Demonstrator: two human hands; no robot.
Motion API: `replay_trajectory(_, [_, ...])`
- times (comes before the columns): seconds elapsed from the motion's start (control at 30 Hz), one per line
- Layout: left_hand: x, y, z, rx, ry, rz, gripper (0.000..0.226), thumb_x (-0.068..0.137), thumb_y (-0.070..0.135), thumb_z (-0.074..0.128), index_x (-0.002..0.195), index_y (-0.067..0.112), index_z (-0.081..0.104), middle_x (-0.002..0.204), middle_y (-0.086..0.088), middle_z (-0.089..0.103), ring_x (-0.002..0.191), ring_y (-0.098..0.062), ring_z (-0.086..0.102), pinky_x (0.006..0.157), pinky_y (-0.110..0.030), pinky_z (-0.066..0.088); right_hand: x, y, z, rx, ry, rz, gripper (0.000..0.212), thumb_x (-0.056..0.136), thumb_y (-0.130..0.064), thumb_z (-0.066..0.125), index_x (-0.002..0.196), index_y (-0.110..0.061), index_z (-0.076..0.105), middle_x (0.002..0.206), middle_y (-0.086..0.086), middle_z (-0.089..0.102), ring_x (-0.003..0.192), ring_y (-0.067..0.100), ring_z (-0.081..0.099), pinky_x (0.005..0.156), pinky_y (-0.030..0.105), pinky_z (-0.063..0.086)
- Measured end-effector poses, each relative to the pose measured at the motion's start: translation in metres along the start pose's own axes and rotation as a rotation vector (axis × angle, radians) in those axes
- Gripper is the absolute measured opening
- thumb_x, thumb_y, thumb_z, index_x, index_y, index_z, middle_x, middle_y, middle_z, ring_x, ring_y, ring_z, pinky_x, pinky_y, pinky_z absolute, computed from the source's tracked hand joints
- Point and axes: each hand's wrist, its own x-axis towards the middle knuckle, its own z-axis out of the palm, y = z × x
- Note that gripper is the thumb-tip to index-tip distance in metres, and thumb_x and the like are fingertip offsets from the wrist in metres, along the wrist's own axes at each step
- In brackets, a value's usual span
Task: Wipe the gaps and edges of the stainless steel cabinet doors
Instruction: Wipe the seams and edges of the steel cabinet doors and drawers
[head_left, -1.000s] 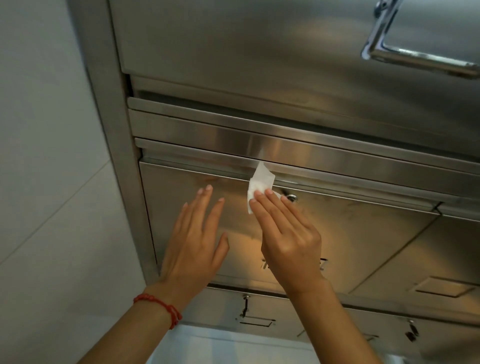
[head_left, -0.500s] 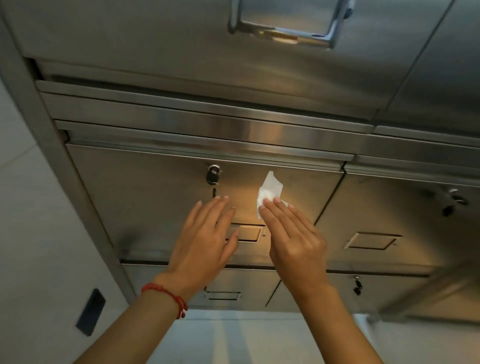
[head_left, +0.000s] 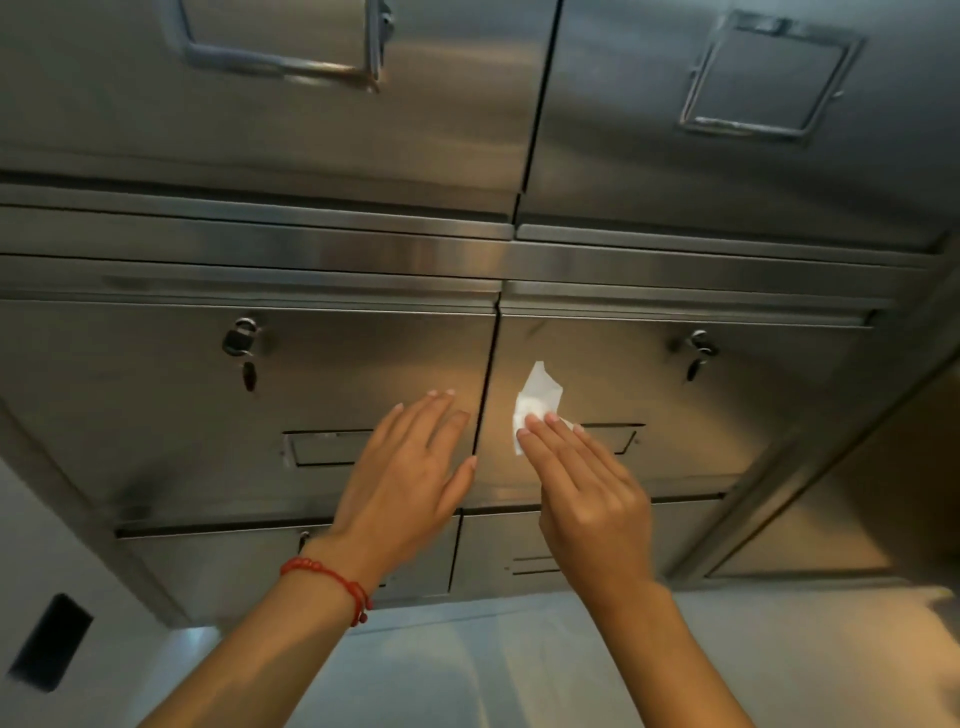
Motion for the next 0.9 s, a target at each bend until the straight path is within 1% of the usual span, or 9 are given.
replay_trajectory(0.03, [0.005, 0.010, 0.001, -0.007, 0.001, 0.007, 0.051, 0.087, 0.034, 0.036, 0.113, 0.001, 0.065, 0.119, -0.018, 0.063, 0.111, -0.031, 0.061, 0.093, -0.049, 0.043, -0.004, 0.008, -0.007, -0.007, -0.009, 0.009, 0.023, 0.079, 0.000, 0.066, 0.101, 0.000, 0.073, 0.106, 0.015, 0.069, 0.101, 0.025, 0.067, 0.081, 0.041, 0.057])
replay_trajectory(0.1, [0.014, 0.030, 0.004, -0.024, -0.006, 0.018, 0.052, 0.088, 0.034, 0.035, 0.115, 0.001, 0.064, 0.120, -0.018, 0.062, 0.112, -0.032, 0.060, 0.094, -0.048, 0.042, -0.010, 0.024, -0.019, -0.012, -0.050, 0.038, 0.034, 0.069, 0.002, 0.077, 0.102, 0.000, 0.072, 0.106, 0.015, 0.069, 0.101, 0.025, 0.066, 0.081, 0.041, 0.057])
replay_trajectory(0.17, [0.023, 0.047, 0.007, -0.052, -0.011, 0.038, 0.052, 0.088, 0.034, 0.035, 0.115, 0.001, 0.064, 0.121, -0.019, 0.061, 0.113, -0.032, 0.059, 0.095, -0.049, 0.042, -0.015, 0.037, -0.029, -0.011, -0.077, 0.068, 0.041, 0.063, 0.004, 0.082, 0.103, 0.000, 0.072, 0.107, 0.015, 0.069, 0.102, 0.025, 0.066, 0.083, 0.041, 0.056])
replay_trajectory(0.33, [0.041, 0.077, 0.018, -0.080, -0.009, 0.087, 0.051, 0.088, 0.034, 0.036, 0.116, 0.000, 0.063, 0.122, -0.019, 0.061, 0.113, -0.033, 0.059, 0.096, -0.048, 0.041, -0.024, 0.063, -0.043, -0.027, -0.104, 0.117, 0.042, 0.061, 0.008, 0.081, 0.102, 0.001, 0.072, 0.107, 0.015, 0.069, 0.101, 0.025, 0.066, 0.086, 0.041, 0.054])
replay_trajectory(0.5, [0.056, 0.089, 0.039, -0.086, 0.016, 0.105, 0.050, 0.087, 0.033, 0.037, 0.113, 0.000, 0.064, 0.119, -0.020, 0.062, 0.110, -0.033, 0.061, 0.094, -0.047, 0.040, -0.032, 0.084, -0.037, -0.013, -0.115, 0.163, 0.045, 0.058, 0.008, 0.082, 0.101, 0.001, 0.072, 0.107, 0.015, 0.069, 0.101, 0.026, 0.066, 0.085, 0.042, 0.054])
replay_trajectory(0.6, [0.064, 0.089, 0.061, -0.085, 0.028, 0.115, 0.050, 0.086, 0.032, 0.037, 0.112, 0.000, 0.065, 0.118, -0.021, 0.063, 0.109, -0.034, 0.061, 0.093, -0.047, 0.038, -0.038, 0.095, -0.020, -0.005, -0.139, 0.191, 0.048, 0.056, 0.008, 0.085, 0.102, 0.001, 0.072, 0.107, 0.015, 0.069, 0.101, 0.026, 0.066, 0.086, 0.042, 0.053])
replay_trajectory(0.67, [0.068, 0.084, 0.076, -0.086, 0.024, 0.115, 0.050, 0.087, 0.032, 0.037, 0.113, 0.000, 0.065, 0.118, -0.020, 0.063, 0.109, -0.033, 0.061, 0.093, -0.049, 0.039, -0.043, 0.100, -0.006, 0.000, -0.154, 0.200, 0.050, 0.055, 0.009, 0.085, 0.102, 0.001, 0.072, 0.107, 0.015, 0.069, 0.102, 0.025, 0.066, 0.087, 0.041, 0.053])
replay_trajectory(0.77, [0.073, 0.075, 0.095, -0.080, 0.026, 0.132, 0.049, 0.087, 0.032, 0.038, 0.112, 0.000, 0.065, 0.119, -0.019, 0.063, 0.110, -0.033, 0.061, 0.093, -0.049, 0.042, -0.047, 0.108, 0.018, 0.019, -0.137, 0.210, 0.046, 0.056, 0.013, 0.082, 0.100, 0.002, 0.072, 0.106, 0.015, 0.069, 0.101, 0.025, 0.067, 0.086, 0.041, 0.054])
replay_trajectory(0.9, [0.079, 0.060, 0.121, -0.043, 0.056, 0.199, 0.046, 0.087, 0.029, 0.041, 0.111, -0.001, 0.066, 0.118, -0.020, 0.063, 0.110, -0.033, 0.061, 0.093, -0.051, 0.044, -0.050, 0.114, 0.047, 0.035, -0.117, 0.237, 0.043, 0.058, 0.013, 0.082, 0.098, 0.001, 0.073, 0.105, 0.014, 0.070, 0.100, 0.024, 0.067, 0.083, 0.041, 0.056])
